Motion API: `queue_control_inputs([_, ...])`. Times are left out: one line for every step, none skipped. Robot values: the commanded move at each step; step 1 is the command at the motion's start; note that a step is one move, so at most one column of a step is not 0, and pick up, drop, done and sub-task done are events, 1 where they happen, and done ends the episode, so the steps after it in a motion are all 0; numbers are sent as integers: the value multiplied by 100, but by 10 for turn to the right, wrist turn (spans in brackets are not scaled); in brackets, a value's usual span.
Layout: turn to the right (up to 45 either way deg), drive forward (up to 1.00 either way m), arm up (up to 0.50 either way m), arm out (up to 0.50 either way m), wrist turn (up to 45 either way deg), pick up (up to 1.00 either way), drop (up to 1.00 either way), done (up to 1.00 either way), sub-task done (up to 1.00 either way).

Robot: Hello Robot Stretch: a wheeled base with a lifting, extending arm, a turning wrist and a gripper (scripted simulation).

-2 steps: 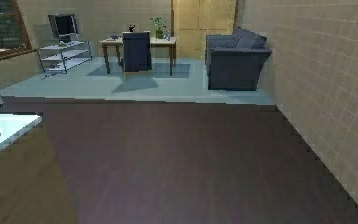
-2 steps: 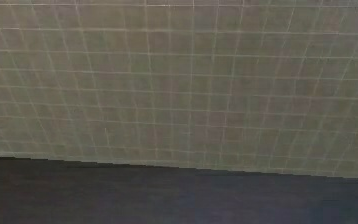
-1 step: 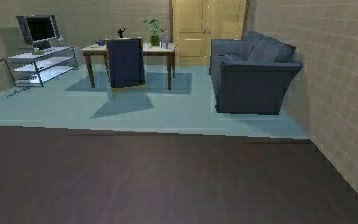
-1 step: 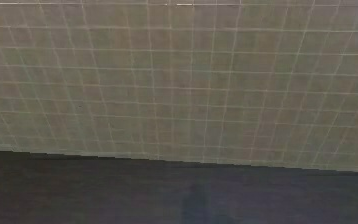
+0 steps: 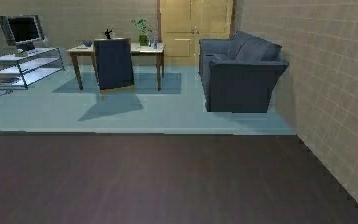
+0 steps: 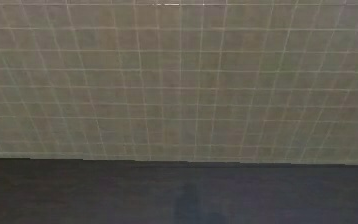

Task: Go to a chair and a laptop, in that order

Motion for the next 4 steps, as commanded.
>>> queue_control_inputs([0,100,0,0,0,0,0,0,0])
queue_control_inputs([0,100,0,0,0,0,0,0,0])
queue_control_inputs([0,100,0,0,0,0,0,0,0])
queue_control_inputs([120,0,0,0,0,0,0,0,0])
